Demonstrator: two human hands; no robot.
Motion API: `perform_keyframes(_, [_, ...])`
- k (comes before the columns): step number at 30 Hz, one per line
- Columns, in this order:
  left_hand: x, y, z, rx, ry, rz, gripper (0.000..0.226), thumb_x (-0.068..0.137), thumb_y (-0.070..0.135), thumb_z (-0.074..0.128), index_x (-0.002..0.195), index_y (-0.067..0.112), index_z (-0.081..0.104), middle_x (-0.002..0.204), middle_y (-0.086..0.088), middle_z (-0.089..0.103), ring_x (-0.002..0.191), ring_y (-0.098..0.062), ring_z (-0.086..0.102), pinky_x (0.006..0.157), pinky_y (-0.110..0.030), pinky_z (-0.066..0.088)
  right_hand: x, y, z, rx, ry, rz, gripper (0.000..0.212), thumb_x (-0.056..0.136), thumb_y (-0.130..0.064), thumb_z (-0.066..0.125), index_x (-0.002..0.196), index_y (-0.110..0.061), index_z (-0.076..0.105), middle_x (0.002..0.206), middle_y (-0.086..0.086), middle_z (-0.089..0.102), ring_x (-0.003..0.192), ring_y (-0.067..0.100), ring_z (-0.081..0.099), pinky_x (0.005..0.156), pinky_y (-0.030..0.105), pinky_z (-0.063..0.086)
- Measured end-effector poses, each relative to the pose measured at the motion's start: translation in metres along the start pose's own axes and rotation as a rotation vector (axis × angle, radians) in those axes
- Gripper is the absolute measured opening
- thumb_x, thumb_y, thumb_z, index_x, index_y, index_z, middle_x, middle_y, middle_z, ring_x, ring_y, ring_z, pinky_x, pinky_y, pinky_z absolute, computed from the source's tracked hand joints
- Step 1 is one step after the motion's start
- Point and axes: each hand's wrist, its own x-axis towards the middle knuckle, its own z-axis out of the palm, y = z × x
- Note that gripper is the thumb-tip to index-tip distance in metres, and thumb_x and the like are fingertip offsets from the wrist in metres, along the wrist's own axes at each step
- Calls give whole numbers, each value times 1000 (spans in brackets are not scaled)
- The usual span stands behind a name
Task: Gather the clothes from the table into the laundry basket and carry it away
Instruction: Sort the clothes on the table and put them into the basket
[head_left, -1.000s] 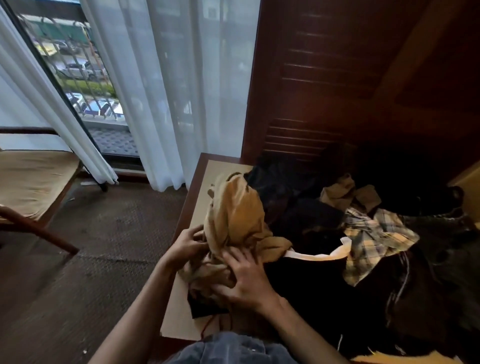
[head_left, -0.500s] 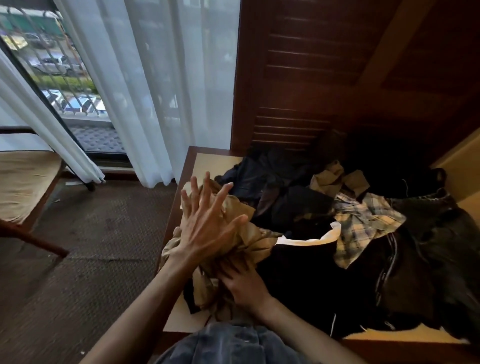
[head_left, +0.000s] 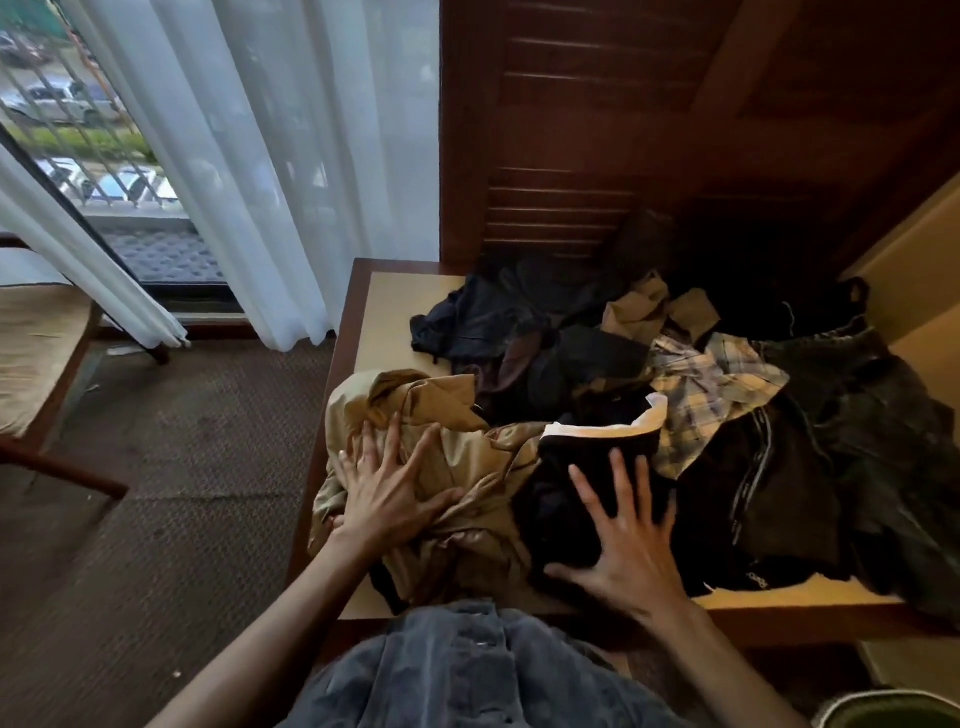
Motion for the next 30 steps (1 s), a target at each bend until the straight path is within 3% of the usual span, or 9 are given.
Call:
perform_keyframes(4, [-7, 15, -1, -196, -45, -34, 99, 61, 102, 30, 140, 70, -21, 165, -2, -29, 151, -41, -22, 117, -69, -7, -1, 19, 26, 231, -133, 167, 125, 49, -101, 45, 149, -56, -12, 159, -1, -37, 147, 35, -29, 106, 75, 24])
perform_keyframes(7, [-13, 24, 9, -118, -31, -28, 100, 60, 103, 32, 143, 70, -14, 166, -5, -27, 151, -45, -14, 118, -68, 4, 5, 2, 40, 317, -54, 242, 114, 61, -90, 58, 149, -59, -7, 165, 0, -18, 152, 35, -9, 100, 67, 40])
perform_keyframes(10, [-15, 28, 25, 68, 58, -40, 99, 60, 102, 35, 148, 60, 19, 164, -13, 6, 143, -46, 16, 109, -65, 27, 9, -2, 57, 191, -23, 247, 104, 73, -68, 63, 151, -54, -5, 165, 11, 0, 147, 46, 13, 92, 62, 48])
perform_keyframes(12, [-10, 29, 30, 121, 101, -30, 97, 61, 100, 39, 143, 49, 37, 152, -15, 29, 128, -44, 35, 97, -60, 40, 13, -4, 65, 136, -79, 267, 106, 69, -55, 70, 153, -48, 6, 157, 23, 23, 135, 55, 32, 79, 61, 56])
perform_keyframes(16, [1, 28, 31, 123, 64, 35, 89, 69, 90, 47, 140, 38, 43, 133, -14, 41, 111, -41, 48, 75, -50, 54, 23, 0, 61, 52, -116, 281, 105, 59, -44, 87, 146, -37, 30, 134, 28, 47, 112, 57, 51, 49, 51, 57])
perform_keyframes(19, [1, 26, 33, 108, 126, 88, 83, 71, 86, 53, 135, 34, 49, 125, -14, 47, 101, -39, 53, 65, -46, 56, 29, 6, 51, 62, -116, 247, 97, 72, -53, 76, 151, -41, 22, 150, 24, 31, 133, 55, 33, 74, 59, 58])
perform_keyframes(22, [-2, 23, 37, 105, 169, 95, 83, 70, 87, 54, 134, 34, 51, 124, -13, 47, 100, -37, 52, 63, -44, 55, 11, 6, 21, 184, -222, 254, 95, 76, -77, 56, 153, -46, 10, 158, 13, 19, 144, 41, 21, 109, 59, 34])
perform_keyframes(28, [-2, 22, 39, 93, 164, 90, 80, 72, 83, 58, 134, 34, 51, 127, -13, 45, 104, -39, 49, 64, -46, 55, 14, 10, -43, 261, 543, 234, 70, 83, -72, 53, 134, -23, 55, 139, 5, 47, 125, 29, 48, 94, 50, 45])
perform_keyframes(30, [-2, 22, 39, 87, 172, 96, 79, 73, 82, 59, 134, 32, 51, 128, -13, 45, 105, -39, 49, 65, -46, 55, 51, 15, -44, 219, 491, 297, 68, 85, -72, 51, 137, -27, 53, 149, 8, 40, 138, 35, 37, 105, 56, 38])
